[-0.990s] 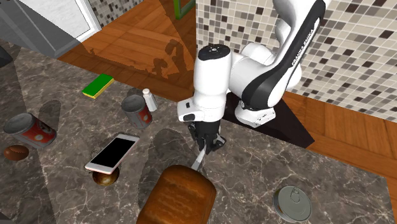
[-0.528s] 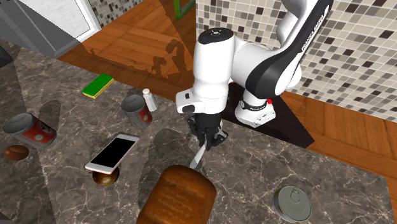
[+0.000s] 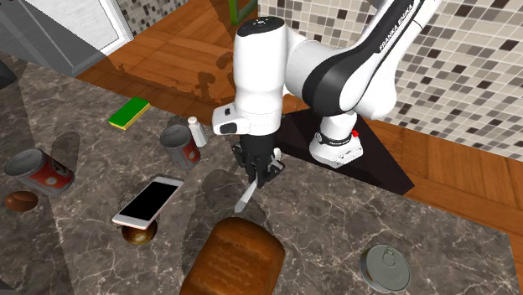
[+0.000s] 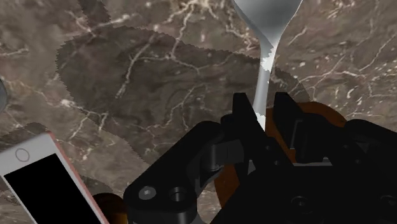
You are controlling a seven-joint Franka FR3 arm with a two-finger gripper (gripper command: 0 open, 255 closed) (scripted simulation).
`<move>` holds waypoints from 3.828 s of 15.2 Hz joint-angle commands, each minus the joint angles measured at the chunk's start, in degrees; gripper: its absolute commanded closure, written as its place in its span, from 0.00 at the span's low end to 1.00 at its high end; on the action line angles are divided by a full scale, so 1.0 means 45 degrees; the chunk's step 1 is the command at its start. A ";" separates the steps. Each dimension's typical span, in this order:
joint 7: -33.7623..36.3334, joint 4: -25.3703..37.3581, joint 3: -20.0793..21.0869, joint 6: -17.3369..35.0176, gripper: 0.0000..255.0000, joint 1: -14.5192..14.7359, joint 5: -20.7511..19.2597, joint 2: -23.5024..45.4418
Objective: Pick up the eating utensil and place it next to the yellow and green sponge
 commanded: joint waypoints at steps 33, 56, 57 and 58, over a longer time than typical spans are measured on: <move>-0.8473 1.5961 -0.4955 -0.4704 1.00 -0.4320 0.1971 1.3645; -0.9244 1.4534 -0.4684 -0.2601 1.00 -0.4335 0.2508 1.4457; -0.9248 1.4521 -0.4686 -0.2600 0.00 -0.4336 0.2506 1.4446; -0.9256 1.4538 -0.4687 -0.2609 0.00 -0.4347 0.2508 1.4458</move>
